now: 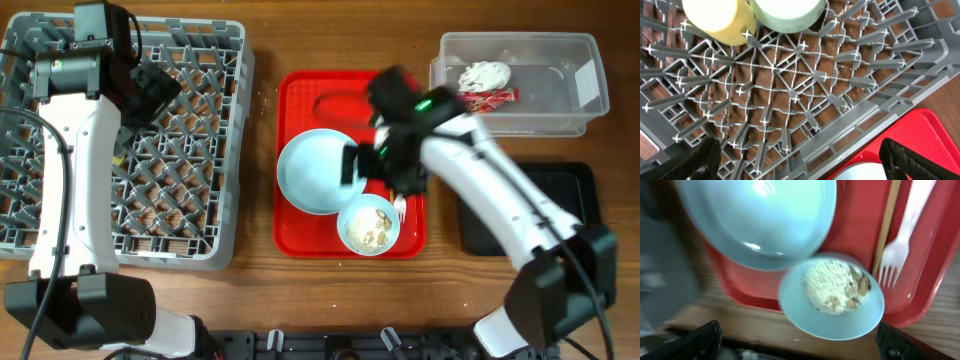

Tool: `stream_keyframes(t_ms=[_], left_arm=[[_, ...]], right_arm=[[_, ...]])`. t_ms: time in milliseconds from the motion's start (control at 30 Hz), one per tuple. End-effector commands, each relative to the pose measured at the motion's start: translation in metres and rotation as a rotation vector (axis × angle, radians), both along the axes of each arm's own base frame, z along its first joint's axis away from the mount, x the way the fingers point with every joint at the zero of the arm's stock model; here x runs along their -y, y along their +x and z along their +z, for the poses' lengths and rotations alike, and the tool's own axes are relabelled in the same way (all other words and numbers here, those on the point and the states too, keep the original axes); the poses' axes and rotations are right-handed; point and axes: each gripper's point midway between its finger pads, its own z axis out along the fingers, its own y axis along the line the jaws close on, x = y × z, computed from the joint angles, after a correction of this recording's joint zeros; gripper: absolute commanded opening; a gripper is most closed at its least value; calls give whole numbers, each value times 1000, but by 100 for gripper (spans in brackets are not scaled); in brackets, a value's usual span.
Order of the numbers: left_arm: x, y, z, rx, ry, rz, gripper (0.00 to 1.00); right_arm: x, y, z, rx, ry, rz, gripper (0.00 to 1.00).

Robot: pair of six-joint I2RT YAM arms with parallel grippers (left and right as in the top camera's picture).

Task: Sort waste into correct bins and load items into the dishwasher rack
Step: 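Reach the right gripper to the small blue rice bowl and grasp, then lift the rice bowl and carry it over the black tray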

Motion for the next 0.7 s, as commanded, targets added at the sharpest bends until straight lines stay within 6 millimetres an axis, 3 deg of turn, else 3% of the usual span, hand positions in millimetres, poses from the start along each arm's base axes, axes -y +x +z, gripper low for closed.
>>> stream_keyframes(t_ms=[0,100,167,200,333,400,567,667], left_arm=[[-2,-1,2,6,2,1,100],[-2,-1,2,6,2,1,100],[-2,-1,2,6,2,1,100],[-2,-1,2,6,2,1,100],[-2,-1,2,6,2,1,100],[-2,-1,2,6,2,1,100],[-2,-1,2,6,2,1,100],[-2,-1,2,6,2,1,100]], right_arm=[[-9,-17,-26,60,-162,-55,100],[-14,-29,-43,112,-251,-110,100],[-25,-33,-55,135,-236,-79,87],[-29,-37,-60,138,-235,-61,74],[-42,-41,-73,170,-252,58,56],[-35,-42,-78,181,-314,89,47],[-14,-48,-95,141,-443,111,40],[-14,-53,-106,112,-466,126,40]])
